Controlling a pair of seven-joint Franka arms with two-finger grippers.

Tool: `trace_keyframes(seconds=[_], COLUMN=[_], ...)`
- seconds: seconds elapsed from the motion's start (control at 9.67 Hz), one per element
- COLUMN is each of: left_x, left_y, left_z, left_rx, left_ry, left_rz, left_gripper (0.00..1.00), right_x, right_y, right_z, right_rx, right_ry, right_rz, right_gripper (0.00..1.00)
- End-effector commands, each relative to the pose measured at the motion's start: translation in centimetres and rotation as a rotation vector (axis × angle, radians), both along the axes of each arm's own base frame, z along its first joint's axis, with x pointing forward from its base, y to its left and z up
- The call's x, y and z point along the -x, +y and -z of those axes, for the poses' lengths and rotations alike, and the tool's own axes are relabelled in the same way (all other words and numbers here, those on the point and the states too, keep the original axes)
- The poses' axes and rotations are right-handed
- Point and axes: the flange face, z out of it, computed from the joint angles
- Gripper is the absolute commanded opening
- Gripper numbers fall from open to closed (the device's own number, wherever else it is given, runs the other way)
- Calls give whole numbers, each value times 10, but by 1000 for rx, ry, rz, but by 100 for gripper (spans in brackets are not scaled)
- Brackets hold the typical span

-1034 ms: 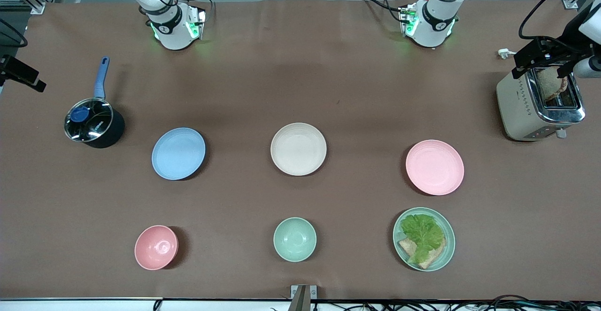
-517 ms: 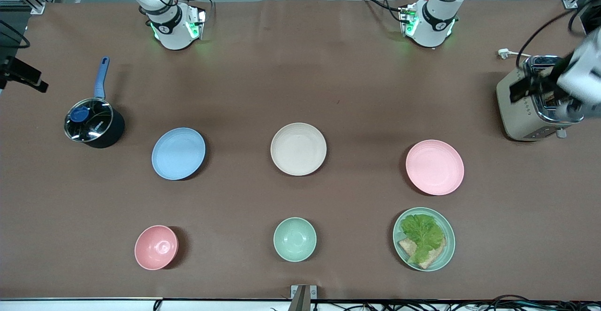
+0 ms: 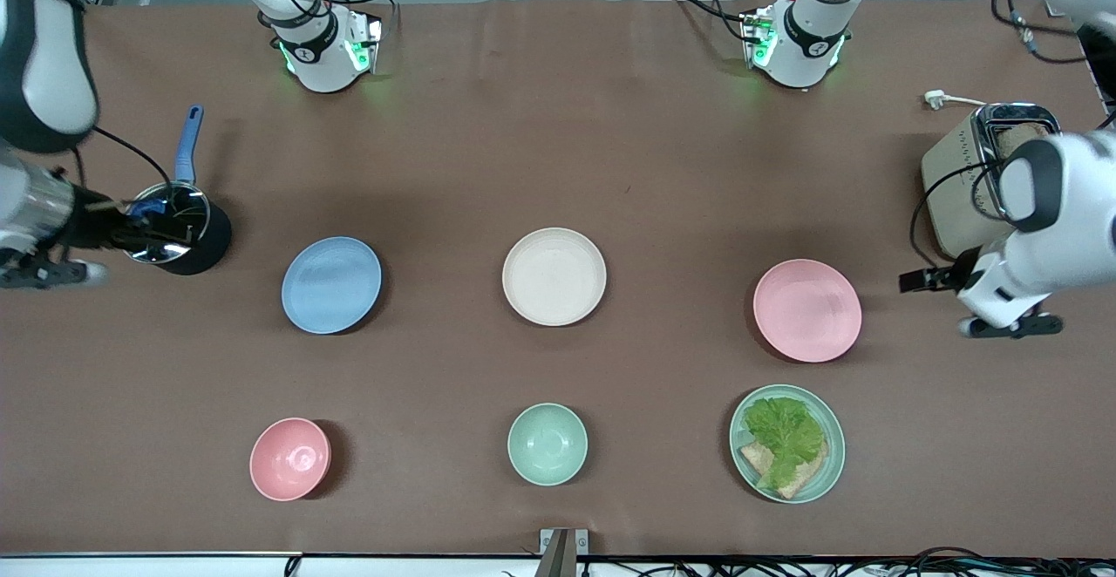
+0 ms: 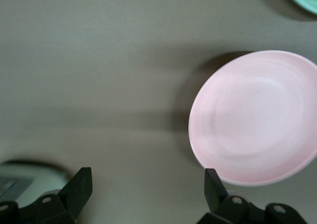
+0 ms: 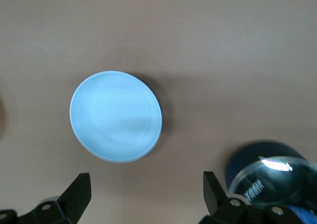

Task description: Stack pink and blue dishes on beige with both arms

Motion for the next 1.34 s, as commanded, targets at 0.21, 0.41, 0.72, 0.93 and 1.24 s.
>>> trace_keyframes(seconds=[0.21,0.41,0.72,0.93,1.24], left_x=[-8,-8,-6,-6,-9], left_y=[-14,-18,-23,-26,-35], left_z=[98,103,112,112,106], left_rx=[80,90,102,106,113], left_ry=[-3,-5,10,10,0], left_rz=[-16,-14,-19,-14,-17], left_gripper=[73,48,35,9,0], right_x=[-9,-9,0,5,13], right_y=[-5,-10,-7,-1,3], right_z=[128,176,215,224,234], right_rx=[-175,-201,-253,-226,-232], right_ry=[-58,-106,-145,-169,-146], right_rz=[-109,-179,-155,-145,-147], right_gripper=[100,100,100,95,73])
